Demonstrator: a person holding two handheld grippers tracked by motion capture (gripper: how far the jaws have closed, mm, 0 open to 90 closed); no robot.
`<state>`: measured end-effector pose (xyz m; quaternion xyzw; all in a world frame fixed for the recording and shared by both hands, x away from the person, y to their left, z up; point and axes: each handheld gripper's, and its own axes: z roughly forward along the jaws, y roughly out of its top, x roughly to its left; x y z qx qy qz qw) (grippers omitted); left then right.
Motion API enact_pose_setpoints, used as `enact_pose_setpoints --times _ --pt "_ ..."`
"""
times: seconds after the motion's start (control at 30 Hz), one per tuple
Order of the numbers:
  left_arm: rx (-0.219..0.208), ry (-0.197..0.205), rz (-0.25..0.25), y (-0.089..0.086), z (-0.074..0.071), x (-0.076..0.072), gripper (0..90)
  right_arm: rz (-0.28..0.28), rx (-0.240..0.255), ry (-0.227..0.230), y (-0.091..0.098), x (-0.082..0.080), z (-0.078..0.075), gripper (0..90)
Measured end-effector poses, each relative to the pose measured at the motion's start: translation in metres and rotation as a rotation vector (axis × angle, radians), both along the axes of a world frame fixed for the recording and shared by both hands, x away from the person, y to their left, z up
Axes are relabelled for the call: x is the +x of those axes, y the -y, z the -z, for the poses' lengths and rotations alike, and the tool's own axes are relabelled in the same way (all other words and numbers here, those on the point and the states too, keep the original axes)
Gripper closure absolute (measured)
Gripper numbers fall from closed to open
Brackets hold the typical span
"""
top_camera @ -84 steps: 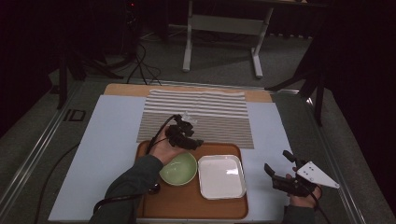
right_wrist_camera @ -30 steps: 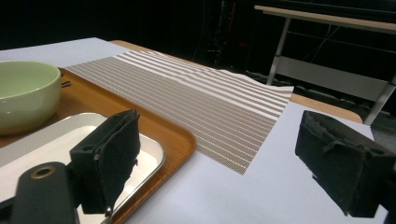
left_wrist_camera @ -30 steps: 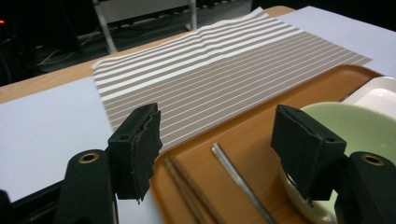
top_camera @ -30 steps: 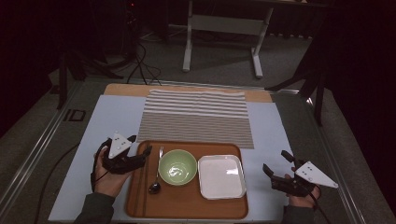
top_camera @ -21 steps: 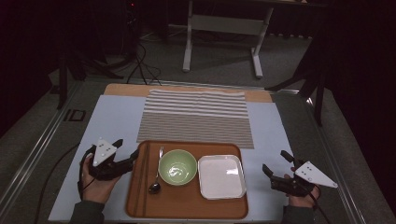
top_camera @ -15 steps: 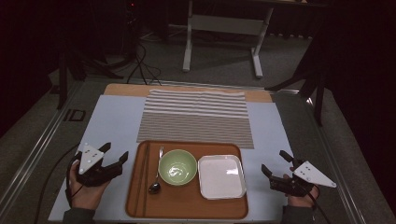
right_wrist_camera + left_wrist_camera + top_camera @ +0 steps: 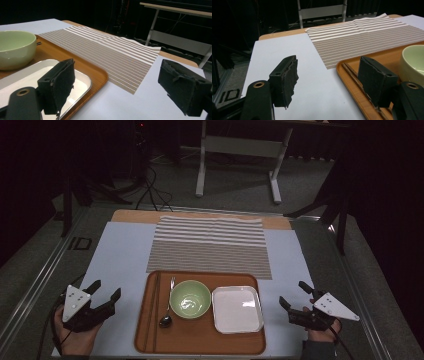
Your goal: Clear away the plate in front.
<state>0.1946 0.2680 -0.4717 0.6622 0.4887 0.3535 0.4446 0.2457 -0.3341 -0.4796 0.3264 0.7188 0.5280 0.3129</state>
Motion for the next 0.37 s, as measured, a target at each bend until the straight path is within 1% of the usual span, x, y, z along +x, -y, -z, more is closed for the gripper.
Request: enact_pose_setpoints --times 0.03,0.1,0.37 --pt "-0.001 0.000 -0.005 -0.0010 0.0003 -0.0005 32.8 0.000 -0.001 0.000 -0.0001 0.0000 0.0000 13.4" --pt "-0.017 0.006 -0.009 -0.0029 0.0008 -0.0008 32.8 -0.002 -0.002 0.002 -0.0005 -0.0002 0.0000 13.4" --pt "-0.038 0.012 -0.030 -0.0079 0.0044 0.0003 32.7 -0.004 -0.005 -0.001 -0.0010 -0.0001 0.0005 13.4"
